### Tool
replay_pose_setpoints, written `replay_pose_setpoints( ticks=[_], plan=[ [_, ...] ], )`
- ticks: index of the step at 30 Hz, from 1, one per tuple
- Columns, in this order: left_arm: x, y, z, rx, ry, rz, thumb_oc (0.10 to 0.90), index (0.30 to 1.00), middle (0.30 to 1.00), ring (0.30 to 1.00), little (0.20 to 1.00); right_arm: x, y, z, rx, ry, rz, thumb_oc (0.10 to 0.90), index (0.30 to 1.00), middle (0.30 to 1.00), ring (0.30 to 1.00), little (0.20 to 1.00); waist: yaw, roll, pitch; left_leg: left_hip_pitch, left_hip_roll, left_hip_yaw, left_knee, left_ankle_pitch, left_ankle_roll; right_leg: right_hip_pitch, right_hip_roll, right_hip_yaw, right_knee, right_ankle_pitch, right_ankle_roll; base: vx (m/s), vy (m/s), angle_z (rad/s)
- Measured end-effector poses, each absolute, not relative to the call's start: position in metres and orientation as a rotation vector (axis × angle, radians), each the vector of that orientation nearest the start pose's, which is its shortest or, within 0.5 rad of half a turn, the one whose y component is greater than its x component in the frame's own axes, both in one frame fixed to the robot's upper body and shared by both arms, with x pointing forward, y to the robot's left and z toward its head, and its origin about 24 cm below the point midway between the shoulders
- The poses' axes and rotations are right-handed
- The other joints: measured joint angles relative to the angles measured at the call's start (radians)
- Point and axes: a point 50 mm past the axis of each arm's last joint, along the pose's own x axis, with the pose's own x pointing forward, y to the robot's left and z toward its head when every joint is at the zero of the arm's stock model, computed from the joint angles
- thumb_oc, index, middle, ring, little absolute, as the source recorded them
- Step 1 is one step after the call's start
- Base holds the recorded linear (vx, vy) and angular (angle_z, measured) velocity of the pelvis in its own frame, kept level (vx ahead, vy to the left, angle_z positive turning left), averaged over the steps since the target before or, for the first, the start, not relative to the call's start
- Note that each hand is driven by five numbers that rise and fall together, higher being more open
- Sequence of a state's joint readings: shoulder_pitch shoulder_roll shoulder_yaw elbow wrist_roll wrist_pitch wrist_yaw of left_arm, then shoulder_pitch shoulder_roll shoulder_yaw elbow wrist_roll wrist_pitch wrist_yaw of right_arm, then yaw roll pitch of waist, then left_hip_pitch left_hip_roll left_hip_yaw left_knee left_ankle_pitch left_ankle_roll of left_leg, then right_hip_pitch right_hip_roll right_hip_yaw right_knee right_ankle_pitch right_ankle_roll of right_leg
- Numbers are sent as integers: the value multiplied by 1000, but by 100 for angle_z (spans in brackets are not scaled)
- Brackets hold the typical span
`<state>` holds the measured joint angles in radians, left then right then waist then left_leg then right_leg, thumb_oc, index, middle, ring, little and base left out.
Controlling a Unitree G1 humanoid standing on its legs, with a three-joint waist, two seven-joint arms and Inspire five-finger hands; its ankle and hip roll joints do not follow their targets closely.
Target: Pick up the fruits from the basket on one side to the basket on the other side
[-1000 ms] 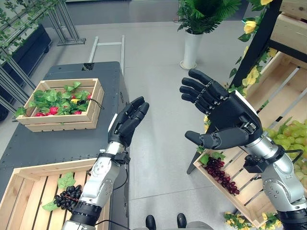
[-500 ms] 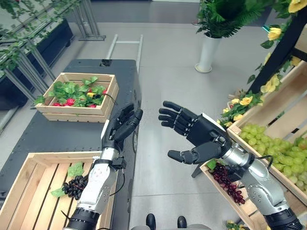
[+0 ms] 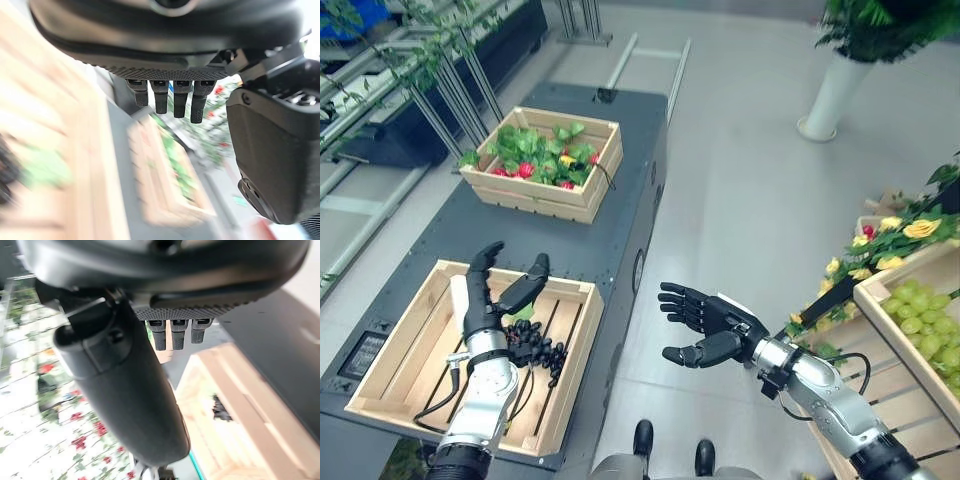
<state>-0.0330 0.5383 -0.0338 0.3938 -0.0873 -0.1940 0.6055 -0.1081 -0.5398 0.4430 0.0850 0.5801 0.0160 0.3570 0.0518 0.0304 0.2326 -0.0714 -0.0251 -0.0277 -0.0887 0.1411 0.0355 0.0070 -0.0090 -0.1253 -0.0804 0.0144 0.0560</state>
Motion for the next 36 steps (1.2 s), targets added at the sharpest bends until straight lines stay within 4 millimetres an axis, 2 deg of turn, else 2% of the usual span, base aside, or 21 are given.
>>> replay_pose_setpoints(
  ticks=[3,5,7,9,13,17,20,23,29,36],
  plan=[
    [242,313,41,620,-9,662,800,900,900,900,900,256,-146,27,-33,214,672,800,900,900,900,900,2,13,98,-54,3,-26,19,12,-19,-46,4,-25,26,-1,-2,-96,18,20],
    [248,321,51,701,-34,664,800,900,900,900,900,261,-151,25,-84,222,628,800,900,900,900,900,23,10,155,-73,7,-26,26,15,-25,-77,9,-25,55,-7,-9,-85,31,9],
    [253,339,67,833,-55,668,800,900,900,900,900,268,-158,28,-140,206,588,800,900,900,900,900,25,6,225,-112,8,-35,54,15,-26,-130,9,-28,121,-24,-21,-50,31,9],
    [259,347,77,884,-60,688,800,900,900,900,900,271,-164,29,-163,210,563,800,900,900,900,900,27,5,269,-125,8,-40,60,16,-27,-156,9,-28,159,-39,-23,-96,60,7],
    [260,363,86,1143,-27,641,800,900,900,900,900,270,-174,23,-177,239,523,800,900,900,900,900,22,-13,290,-170,-1,-45,84,19,-24,-240,-5,-24,273,-91,-24,-71,79,7],
    [266,368,90,1449,32,541,800,900,900,900,900,270,-184,25,-212,242,506,800,900,900,900,900,19,-15,291,-220,-9,-49,114,16,-28,-317,-18,-24,367,-131,-29,-28,78,4],
    [272,367,94,1562,53,517,800,900,900,900,900,274,-188,31,-239,226,502,800,900,900,900,900,17,-15,291,-274,-14,-47,145,16,-30,-385,-27,-23,429,-148,-36,-22,72,2],
    [278,366,97,1641,45,496,800,900,900,900,900,276,-192,34,-253,223,496,800,900,900,900,900,10,-17,292,-320,-16,-47,173,15,-34,-438,-32,-24,474,-157,-44,-13,88,2],
    [280,369,102,1716,42,537,800,900,900,900,900,276,-192,36,-247,215,493,800,900,900,900,900,-31,-27,298,-431,-22,-34,269,-3,-45,-551,-43,-19,577,-181,-58,0,56,1],
    [285,367,113,1757,-22,617,800,900,900,900,900,273,-194,32,-234,229,485,800,900,900,900,900,-38,-29,299,-514,-12,-18,324,-11,-50,-640,-40,-15,634,-194,-71,0,30,-2]
  ],
)
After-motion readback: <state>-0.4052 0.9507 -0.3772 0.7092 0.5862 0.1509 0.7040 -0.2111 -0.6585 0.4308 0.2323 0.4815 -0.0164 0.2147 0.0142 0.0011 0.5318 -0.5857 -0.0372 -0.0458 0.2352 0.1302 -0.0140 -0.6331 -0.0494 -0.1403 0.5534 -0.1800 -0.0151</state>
